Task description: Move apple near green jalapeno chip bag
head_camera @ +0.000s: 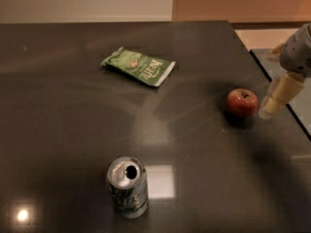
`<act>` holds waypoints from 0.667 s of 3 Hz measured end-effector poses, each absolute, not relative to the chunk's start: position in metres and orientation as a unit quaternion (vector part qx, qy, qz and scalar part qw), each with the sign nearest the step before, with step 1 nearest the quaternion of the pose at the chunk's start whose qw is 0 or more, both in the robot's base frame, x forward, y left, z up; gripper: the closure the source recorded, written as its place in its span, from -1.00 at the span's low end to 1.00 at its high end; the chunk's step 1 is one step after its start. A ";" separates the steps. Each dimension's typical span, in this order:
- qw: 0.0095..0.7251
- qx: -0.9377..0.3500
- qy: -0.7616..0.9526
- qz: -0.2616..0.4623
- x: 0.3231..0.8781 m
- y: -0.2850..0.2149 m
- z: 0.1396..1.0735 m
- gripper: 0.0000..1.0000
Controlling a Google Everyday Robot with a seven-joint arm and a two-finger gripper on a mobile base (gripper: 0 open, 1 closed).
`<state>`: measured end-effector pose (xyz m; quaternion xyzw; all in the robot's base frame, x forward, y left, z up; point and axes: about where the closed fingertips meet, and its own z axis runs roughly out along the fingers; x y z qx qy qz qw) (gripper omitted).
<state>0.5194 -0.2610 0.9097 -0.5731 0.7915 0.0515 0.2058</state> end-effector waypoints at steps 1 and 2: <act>0.200 -0.571 0.794 0.063 0.526 -0.261 0.889 -1.00; 0.193 -0.571 0.794 0.076 0.529 -0.258 0.873 -1.00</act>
Offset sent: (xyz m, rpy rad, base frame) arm 0.0129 0.0041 -0.0538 0.0397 0.0794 0.0076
